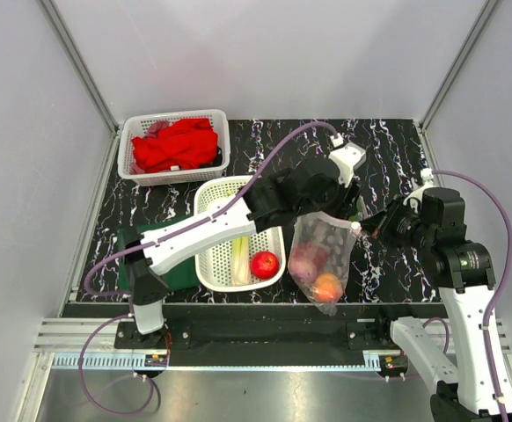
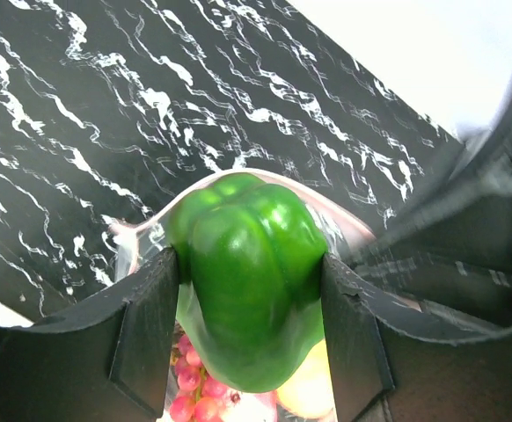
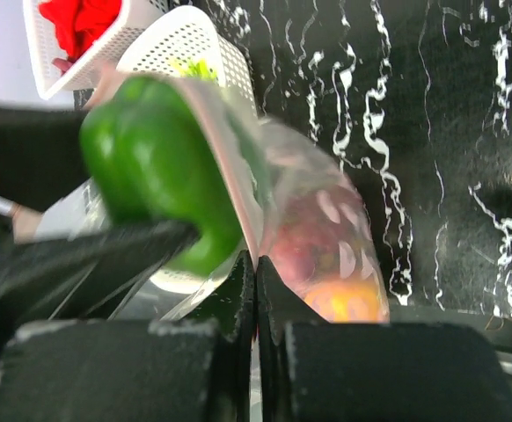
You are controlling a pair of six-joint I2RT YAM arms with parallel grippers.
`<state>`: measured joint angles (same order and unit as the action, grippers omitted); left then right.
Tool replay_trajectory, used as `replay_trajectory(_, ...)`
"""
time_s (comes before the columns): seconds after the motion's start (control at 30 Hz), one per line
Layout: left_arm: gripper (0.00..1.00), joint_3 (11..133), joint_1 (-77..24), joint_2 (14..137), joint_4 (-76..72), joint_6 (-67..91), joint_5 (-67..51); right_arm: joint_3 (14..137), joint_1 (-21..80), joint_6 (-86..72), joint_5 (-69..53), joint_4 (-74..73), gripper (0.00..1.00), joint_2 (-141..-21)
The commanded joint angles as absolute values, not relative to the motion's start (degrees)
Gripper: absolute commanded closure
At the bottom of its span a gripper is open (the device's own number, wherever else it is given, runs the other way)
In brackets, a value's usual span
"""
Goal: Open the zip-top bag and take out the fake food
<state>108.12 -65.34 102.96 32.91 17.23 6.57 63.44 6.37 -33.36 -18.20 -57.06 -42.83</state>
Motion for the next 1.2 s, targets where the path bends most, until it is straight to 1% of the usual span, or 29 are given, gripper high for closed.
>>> replay_trajectory(0.0, 1.0, 117.2, -63.7, 106.3, 30.1, 18.0, 10.6, 68.2, 6.5, -30.8, -18.9, -55.0, 1.0, -43.2)
replay_trajectory(0.33, 1.0, 118.2, -63.4, 109.1, 28.5, 14.9, 10.6, 77.7, 6.4, -29.2, -18.8, -56.1, 1.0, -46.8)
replay_trajectory(0.47, 1.0, 119.5, -63.0, 108.3, 29.4, 16.4, 8.4, 74.9, 6.5, -29.7, -18.0, -56.0, 1.0, -47.6)
replay_trajectory(0.53, 1.0, 123.0, -62.7, 107.9, 31.1, 20.9, 7.6, 72.4, 6.5, -29.2, -16.5, -55.5, 1.0, -47.2)
replay_trajectory(0.63, 1.0, 125.9, -60.6, 107.1, 32.6, 28.2, 1.7, 71.0, 6.5, -27.9, -13.1, -55.5, 1.0, -47.1)
replay_trajectory(0.67, 1.0, 126.6, -59.7, 106.7, 32.3, 29.6, -2.2, 70.9, 6.5, -27.6, -12.3, -55.5, 1.0, -47.2)
replay_trajectory(0.73, 1.0, 126.4, -58.6, 105.9, 31.9, 32.9, -6.5, 71.1, 6.5, -27.1, -10.1, -55.5, 1.0, -47.7)
replay_trajectory(0.8, 1.0, 124.3, -57.5, 104.2, 31.0, 33.7, -12.2, 71.7, 6.4, -26.2, -8.4, -56.2, 1.0, -48.6)
replay_trajectory(0.87, 1.0, 119.4, -57.0, 100.6, 30.3, 33.0, -15.2, 72.6, 6.5, -25.5, -6.1, -56.4, 1.0, -49.6)
replay_trajectory(0.93, 1.0, 114.3, -56.6, 96.9, 29.0, 30.8, -15.6, 73.3, 6.5, -25.4, -3.5, -57.0, 1.0, -50.4)
replay_trajectory(0.97, 1.0, 109.1, -55.9, 93.2, 28.7, 29.8, -15.6, 73.5, 6.5, -25.5, -2.9, -57.2, 1.0, -50.6)
replay_trajectory(1.0, 1.0, 106.7, -55.6, 91.0, 28.6, 27.9, -15.6, 73.7, 6.4, -25.7, -2.4, -57.4, 1.0, -50.8)
replay_trajectory(1.03, 1.0, 104.5, -55.3, 89.0, 28.6, 26.6, -14.3, 73.8, 6.5, -25.8, -2.4, -57.4, 1.0, -51.2)
replay_trajectory(1.07, 1.0, 101.6, -54.5, 84.3, 28.7, 25.6, -13.1, 74.1, 6.5, -25.9, -2.5, -57.8, 1.0, -51.5)
replay_trajectory(1.1, 1.0, 96.5, -53.9, 82.1, 28.9, 24.1, -12.0, 74.5, 6.5, -26.1, -2.7, -58.0, 1.0, -51.9)
replay_trajectory(1.17, 1.0, 90.7, -51.7, 75.7, 29.4, 23.0, -7.8, 75.1, 6.5, -26.4, -3.1, -58.8, 1.0, -52.5)
